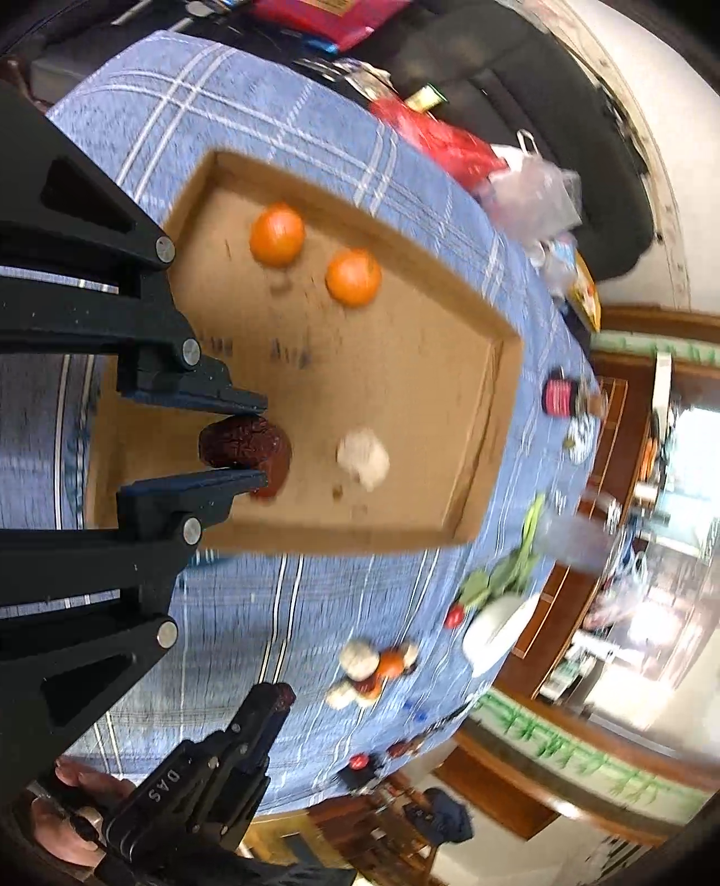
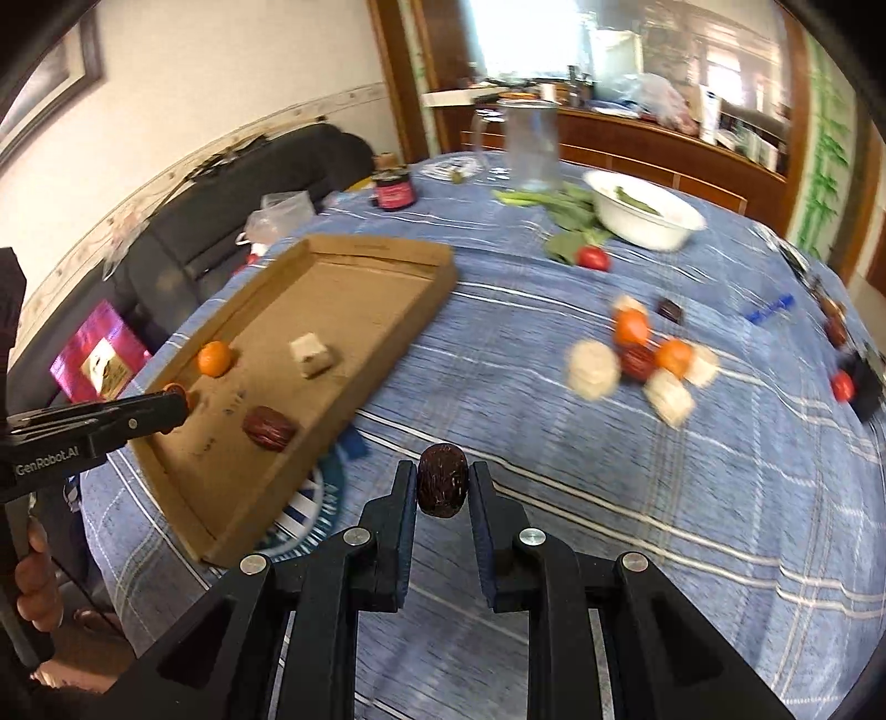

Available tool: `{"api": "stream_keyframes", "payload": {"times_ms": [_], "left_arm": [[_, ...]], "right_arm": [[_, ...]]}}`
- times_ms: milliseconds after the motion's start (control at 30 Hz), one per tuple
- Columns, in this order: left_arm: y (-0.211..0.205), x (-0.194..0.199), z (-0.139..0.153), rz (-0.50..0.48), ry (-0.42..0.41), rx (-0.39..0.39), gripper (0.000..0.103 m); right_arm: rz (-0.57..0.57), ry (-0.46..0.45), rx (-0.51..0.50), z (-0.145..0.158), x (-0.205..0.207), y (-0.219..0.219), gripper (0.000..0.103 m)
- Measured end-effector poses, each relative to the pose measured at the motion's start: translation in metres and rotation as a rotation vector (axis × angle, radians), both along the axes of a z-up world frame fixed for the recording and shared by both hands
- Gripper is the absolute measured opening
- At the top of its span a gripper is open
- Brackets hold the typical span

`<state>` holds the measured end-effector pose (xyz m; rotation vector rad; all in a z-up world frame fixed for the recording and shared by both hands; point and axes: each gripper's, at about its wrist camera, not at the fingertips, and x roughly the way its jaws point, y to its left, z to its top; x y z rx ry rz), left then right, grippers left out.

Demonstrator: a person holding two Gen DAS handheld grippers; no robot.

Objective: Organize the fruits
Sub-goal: 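Carry the dark red date over the cardboard tray with the right gripper, then open both grippers to drop their dark dates into the tray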

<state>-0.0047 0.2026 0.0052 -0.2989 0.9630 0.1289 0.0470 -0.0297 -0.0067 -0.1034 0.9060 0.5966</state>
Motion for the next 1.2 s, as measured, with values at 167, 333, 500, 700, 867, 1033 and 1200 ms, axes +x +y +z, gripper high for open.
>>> {"api": "stream_keyframes", "payload": {"times_ms": [167, 333, 500, 700, 867, 1033, 1200], "left_arm": [[0.022, -0.008, -0.006, 0.05, 0.01, 0.012, 0.019], [0.037, -0.01, -0.018, 0.076, 0.036, 0.015, 0.019], [0.046, -0.008, -0.031, 0.091, 0.063, -0.003, 0.019], [0.053, -0.002, -0.041, 0.091, 0.079, -0.019, 0.019], [0.057, 0.005, -0.046, 0.092, 0.088, -0.024, 0.019], [0.059, 0.011, -0.05, 0.086, 0.093, -0.018, 0.019], [0.058, 0.016, -0.056, 0.08, 0.104, -0.01, 0.019]], "right_arm": [[0.068, -0.007, 0.007, 0.003, 0.002, 0.034, 0.021], [0.14, -0.01, -0.001, 0.003, 0.004, 0.07, 0.021], [0.187, 0.007, -0.001, -0.002, 0.01, 0.099, 0.021], [0.231, 0.045, -0.023, -0.018, 0.021, 0.133, 0.021], [0.257, 0.062, -0.044, -0.029, 0.026, 0.153, 0.021], [0.249, 0.076, -0.065, -0.04, 0.034, 0.153, 0.021], [0.232, 0.088, -0.077, -0.045, 0.041, 0.15, 0.021]]}}
